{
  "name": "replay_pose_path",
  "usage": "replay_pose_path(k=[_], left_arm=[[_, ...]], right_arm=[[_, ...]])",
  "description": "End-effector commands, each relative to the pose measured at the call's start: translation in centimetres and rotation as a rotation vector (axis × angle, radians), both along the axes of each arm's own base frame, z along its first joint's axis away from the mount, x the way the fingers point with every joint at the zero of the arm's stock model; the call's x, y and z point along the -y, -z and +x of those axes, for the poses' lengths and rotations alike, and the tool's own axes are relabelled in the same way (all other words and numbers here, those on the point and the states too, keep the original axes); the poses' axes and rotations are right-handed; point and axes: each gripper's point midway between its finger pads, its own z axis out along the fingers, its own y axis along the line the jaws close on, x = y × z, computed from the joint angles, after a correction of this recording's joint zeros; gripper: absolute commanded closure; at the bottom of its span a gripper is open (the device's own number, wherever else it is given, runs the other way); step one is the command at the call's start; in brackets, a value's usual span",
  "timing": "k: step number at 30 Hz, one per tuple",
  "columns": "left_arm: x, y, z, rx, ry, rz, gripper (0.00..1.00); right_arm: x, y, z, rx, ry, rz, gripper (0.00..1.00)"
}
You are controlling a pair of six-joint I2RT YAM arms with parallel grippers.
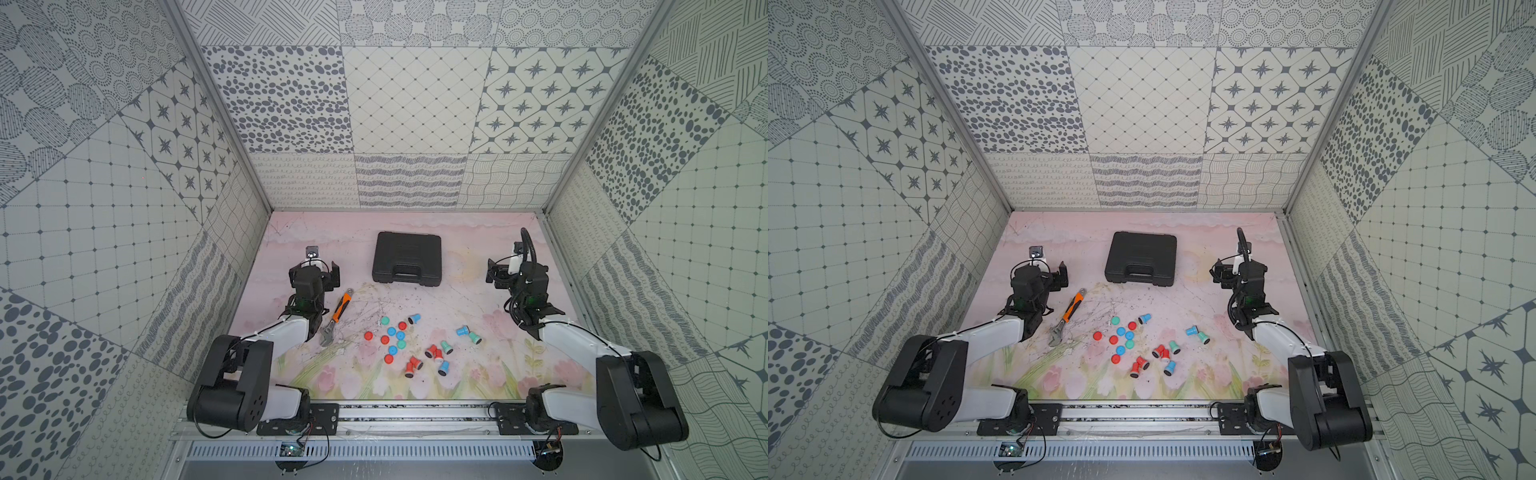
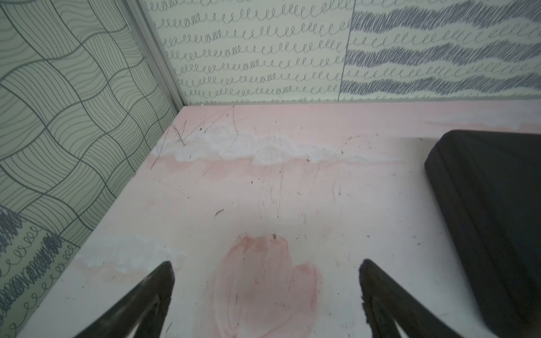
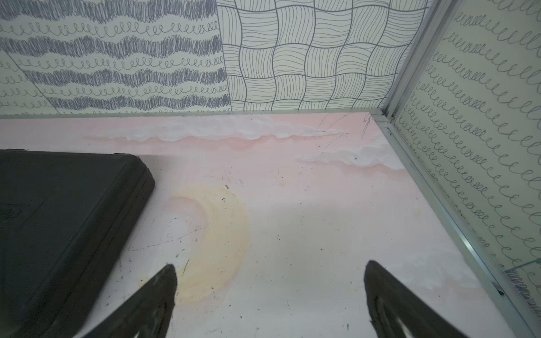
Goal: Close the stamp cap
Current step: Pick up the stamp from the center of the board.
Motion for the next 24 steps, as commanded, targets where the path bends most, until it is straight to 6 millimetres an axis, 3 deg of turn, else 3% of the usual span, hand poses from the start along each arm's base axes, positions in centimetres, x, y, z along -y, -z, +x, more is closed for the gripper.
replay_pose_path(k=[1, 6, 10, 15, 19, 24], left_arm=[[-0.2, 0.6, -2.2, -0.191, -0.099, -0.083, 0.02], [2.1, -1.0, -3.1, -0.322, -0.046, -0.237, 0.03], [4.4, -2.1, -4.1, -0.450, 0.062, -0.294, 0.03], [5.9, -2.9, -6.8, -0.596, 0.172, -0.290, 0.03], [6.2, -2.4, -7.9, -0.629, 0.208, -0.279, 0.03], [6.5, -1.3, -8.7, -0.656, 0.221, -0.299, 0.03]], right_arm=[[-0.8, 1.1, -2.2, -0.152, 0.011, 0.013, 0.00], [-4.3, 0.4, -4.8, -0.279, -0.035, 0.063, 0.00], [-6.6, 1.0, -7.0, -0.408, -0.077, 0.089, 0.01], [-8.9, 2.3, -10.0, -0.579, -0.132, 0.098, 0.06], [-10.5, 3.1, -12.2, -0.691, -0.182, 0.091, 0.10], [-10.7, 3.9, -14.2, -0.807, -0.181, 0.041, 0.19]])
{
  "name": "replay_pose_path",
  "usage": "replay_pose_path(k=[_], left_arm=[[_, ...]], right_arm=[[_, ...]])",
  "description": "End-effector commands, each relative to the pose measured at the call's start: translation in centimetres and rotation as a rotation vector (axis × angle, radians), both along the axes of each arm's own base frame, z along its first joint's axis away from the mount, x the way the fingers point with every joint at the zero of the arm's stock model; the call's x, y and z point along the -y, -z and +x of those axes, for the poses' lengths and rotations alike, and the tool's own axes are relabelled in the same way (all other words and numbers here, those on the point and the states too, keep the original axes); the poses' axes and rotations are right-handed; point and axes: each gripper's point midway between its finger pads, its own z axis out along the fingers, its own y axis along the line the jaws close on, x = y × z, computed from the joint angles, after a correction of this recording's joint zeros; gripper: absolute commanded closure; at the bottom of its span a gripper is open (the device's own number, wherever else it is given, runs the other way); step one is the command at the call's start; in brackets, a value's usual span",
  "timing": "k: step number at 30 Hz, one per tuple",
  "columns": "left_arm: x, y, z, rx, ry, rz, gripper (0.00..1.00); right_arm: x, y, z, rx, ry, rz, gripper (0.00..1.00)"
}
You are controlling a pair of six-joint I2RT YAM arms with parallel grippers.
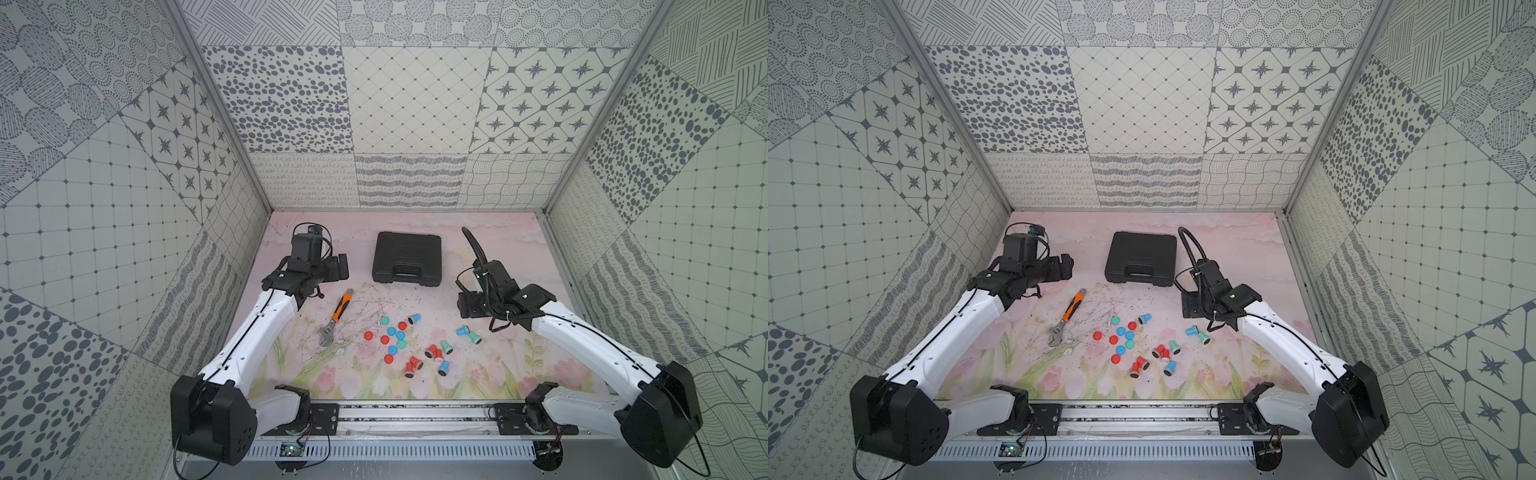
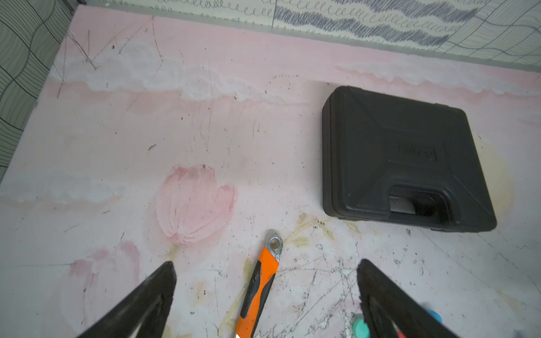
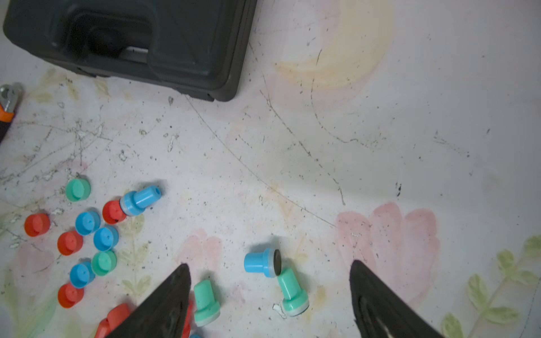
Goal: Close the stamp cap
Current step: Pick up the stamp from the center of the board.
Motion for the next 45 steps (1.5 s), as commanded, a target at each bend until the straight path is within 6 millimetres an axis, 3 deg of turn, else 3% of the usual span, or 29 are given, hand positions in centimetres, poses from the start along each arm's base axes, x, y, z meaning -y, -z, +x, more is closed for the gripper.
replay_pose_path(k=[1, 6, 16, 24, 45], left_arm=[[1.1, 2.9, -4.0, -0.196, 0.069, -0.045, 0.03], [0.8, 3.1, -4.3, -0.204, 0.056, -0.037, 0.03], [0.4, 3.4, -4.3, -0.221, 0.055, -0.003, 0.03], [0.4, 3.3, -4.3, -0.216, 0.052, -0.007, 0.03], [-0.1, 3.2, -4.4, -0.209, 0.034, 0.010, 0.03]], right_arm=[[0.5, 0.8, -2.1, -0.116, 0.023, -0.031, 0.21], [0.1, 2.0, -4.3, -0.199, 0.045, -0.050, 0.31], [-4.5, 3.6, -7.0, -0.303, -0.143, -0.125, 0.44], [-7.2, 4.4, -6.9, -0.354, -0.228, -0.181, 0.57], [-9.0, 8.4, -6.8, -0.467, -0.269, -0.268, 0.68]])
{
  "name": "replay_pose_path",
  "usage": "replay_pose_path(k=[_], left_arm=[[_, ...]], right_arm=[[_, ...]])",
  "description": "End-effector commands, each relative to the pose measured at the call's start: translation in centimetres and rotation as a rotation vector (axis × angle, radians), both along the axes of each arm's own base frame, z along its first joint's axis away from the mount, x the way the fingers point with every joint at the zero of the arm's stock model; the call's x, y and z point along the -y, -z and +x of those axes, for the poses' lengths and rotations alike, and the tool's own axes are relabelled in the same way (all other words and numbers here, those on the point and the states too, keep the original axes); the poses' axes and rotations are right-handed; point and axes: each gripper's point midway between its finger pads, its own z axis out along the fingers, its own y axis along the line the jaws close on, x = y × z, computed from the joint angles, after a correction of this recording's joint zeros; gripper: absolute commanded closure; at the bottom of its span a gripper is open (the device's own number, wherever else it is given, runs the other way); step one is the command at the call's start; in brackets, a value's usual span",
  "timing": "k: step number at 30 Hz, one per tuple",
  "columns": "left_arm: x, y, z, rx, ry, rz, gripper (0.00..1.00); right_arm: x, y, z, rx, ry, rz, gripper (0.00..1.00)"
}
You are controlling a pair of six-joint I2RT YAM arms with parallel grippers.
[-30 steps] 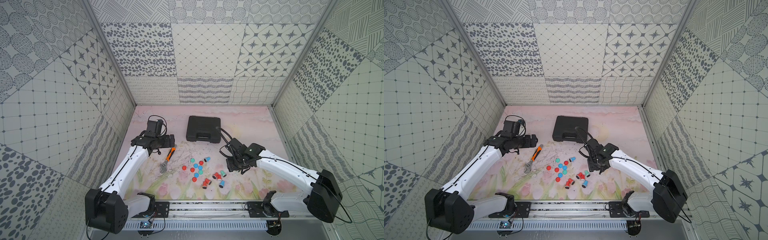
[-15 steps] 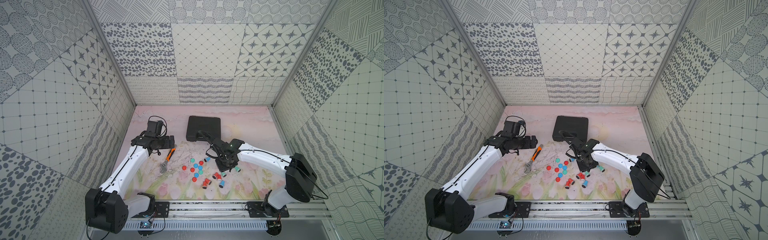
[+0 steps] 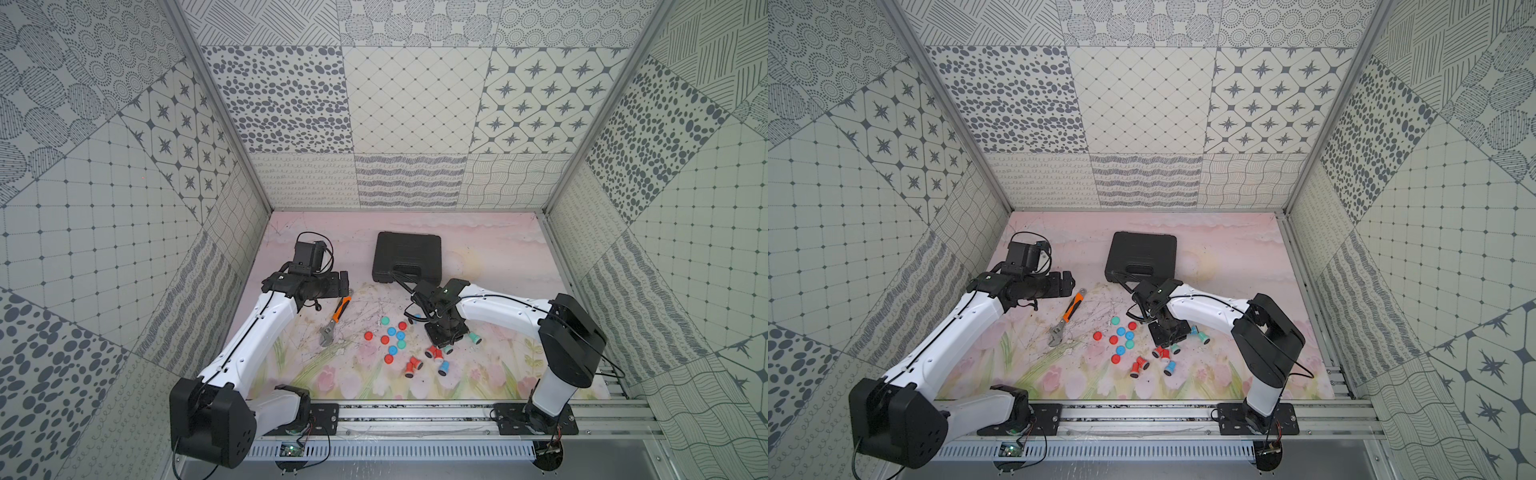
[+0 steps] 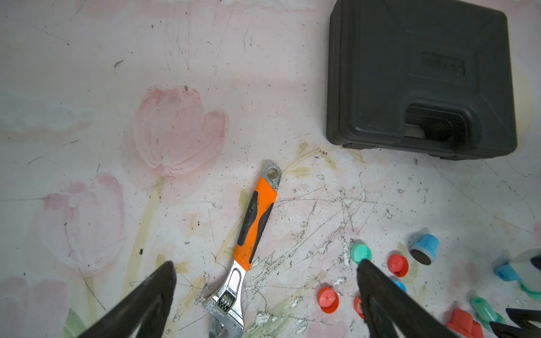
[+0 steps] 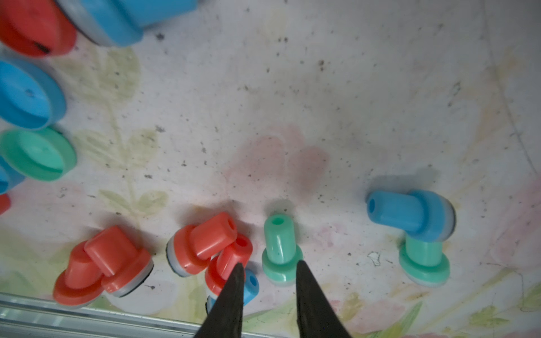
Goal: Close the stamp cap
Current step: Pick up the stamp from the center of the board.
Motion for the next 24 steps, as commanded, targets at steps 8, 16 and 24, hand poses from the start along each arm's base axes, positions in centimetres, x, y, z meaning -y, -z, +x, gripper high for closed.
replay_pose_path(k=[8, 16, 24], left_arm=[[-0.5, 0.0, -0.5, -0.012, -0.010, 0.029, 0.03], [-0.6, 0.1, -0.6, -0.012, -0.013, 0.034, 0.03], [-1.1, 0.0, -0.6, -0.008, -0.027, 0.055, 0.02]], right_arm=[[-0.3, 0.9, 0.5, -0.003, -0.020, -0.042, 0.71], [0.2, 1.7, 0.3, -0.012, -0.019, -0.074, 0.71], [0.4, 2.3, 0.4, -0.019, -0.012, -0.091, 0.71]])
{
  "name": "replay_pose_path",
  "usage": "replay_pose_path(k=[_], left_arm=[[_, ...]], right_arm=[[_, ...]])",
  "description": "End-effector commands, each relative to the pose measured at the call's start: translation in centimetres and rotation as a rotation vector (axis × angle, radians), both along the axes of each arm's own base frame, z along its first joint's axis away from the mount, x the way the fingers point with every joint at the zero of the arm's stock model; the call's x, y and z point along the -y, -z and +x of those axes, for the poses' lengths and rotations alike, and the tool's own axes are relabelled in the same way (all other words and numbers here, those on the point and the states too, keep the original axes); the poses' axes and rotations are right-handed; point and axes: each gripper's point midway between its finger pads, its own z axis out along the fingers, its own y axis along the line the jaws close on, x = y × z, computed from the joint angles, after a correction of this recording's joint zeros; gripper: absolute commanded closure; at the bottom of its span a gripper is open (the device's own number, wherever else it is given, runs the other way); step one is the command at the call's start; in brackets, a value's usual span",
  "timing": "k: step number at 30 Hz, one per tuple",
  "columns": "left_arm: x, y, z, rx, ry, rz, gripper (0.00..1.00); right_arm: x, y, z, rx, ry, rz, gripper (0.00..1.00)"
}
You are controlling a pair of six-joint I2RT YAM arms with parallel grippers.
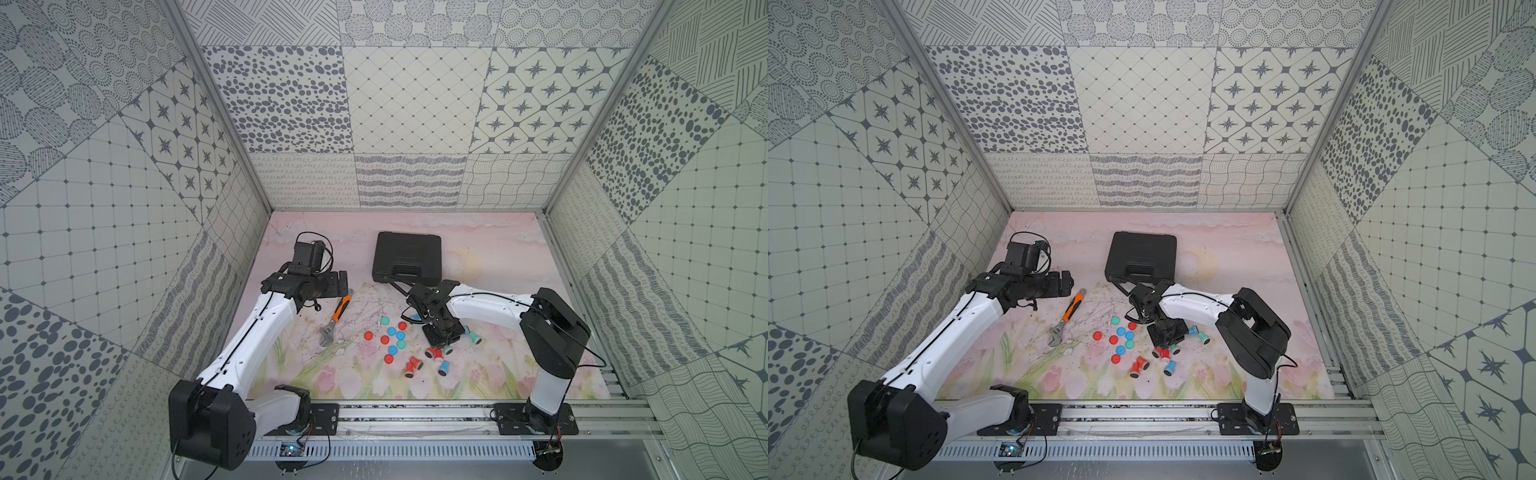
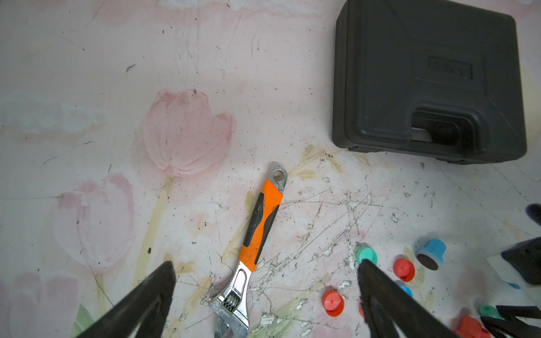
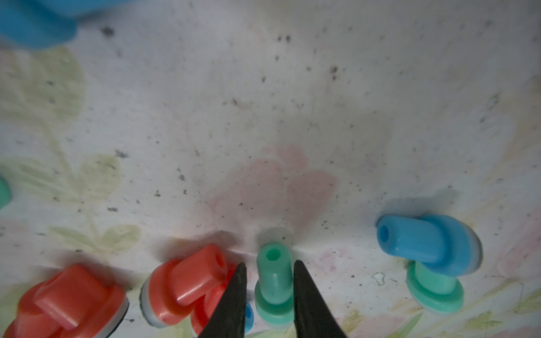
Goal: Close the stamp cap
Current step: Pick up the stamp from the center of the board.
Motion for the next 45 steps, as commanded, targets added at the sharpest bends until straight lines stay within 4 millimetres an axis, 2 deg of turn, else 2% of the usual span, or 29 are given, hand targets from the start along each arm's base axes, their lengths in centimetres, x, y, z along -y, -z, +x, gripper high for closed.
replay_pose_path(k=[1, 20, 29, 32, 36, 41, 45], left_arm=[[-0.6, 0.2, -0.6, -0.019, -0.013, 0.034, 0.02], [-1.0, 0.2, -0.6, -0.017, -0.024, 0.050, 0.01], [-1.1, 0.4, -0.7, -0.023, -0.023, 0.062, 0.01], [-1.2, 0.1, -0.7, -0.017, -0.026, 0.067, 0.02], [-0.5, -0.6, -0.3, 0.019, -0.008, 0.026, 0.03], [2.8, -2.6, 0.4, 0.087, 0.062, -0.127, 0.06], [6.3, -5.4, 0.8, 0.173, 0.118, -0.234, 0.07]], right_arm=[[0.2, 0.4, 0.1, 0.001, -0.004, -0.027, 0.70], [0.8, 1.6, -0.5, -0.021, 0.028, -0.049, 0.77], [1.3, 1.1, -0.3, 0.009, 0.053, -0.050, 0.83], [1.3, -0.2, 0.6, 0.051, 0.081, -0.010, 0.86], [0.5, -3.0, 2.3, 0.117, 0.160, 0.149, 0.89], [-0.9, -8.0, 5.2, 0.224, 0.330, 0.457, 0.92], [-1.8, -12.2, 7.6, 0.296, 0.498, 0.735, 0.93]])
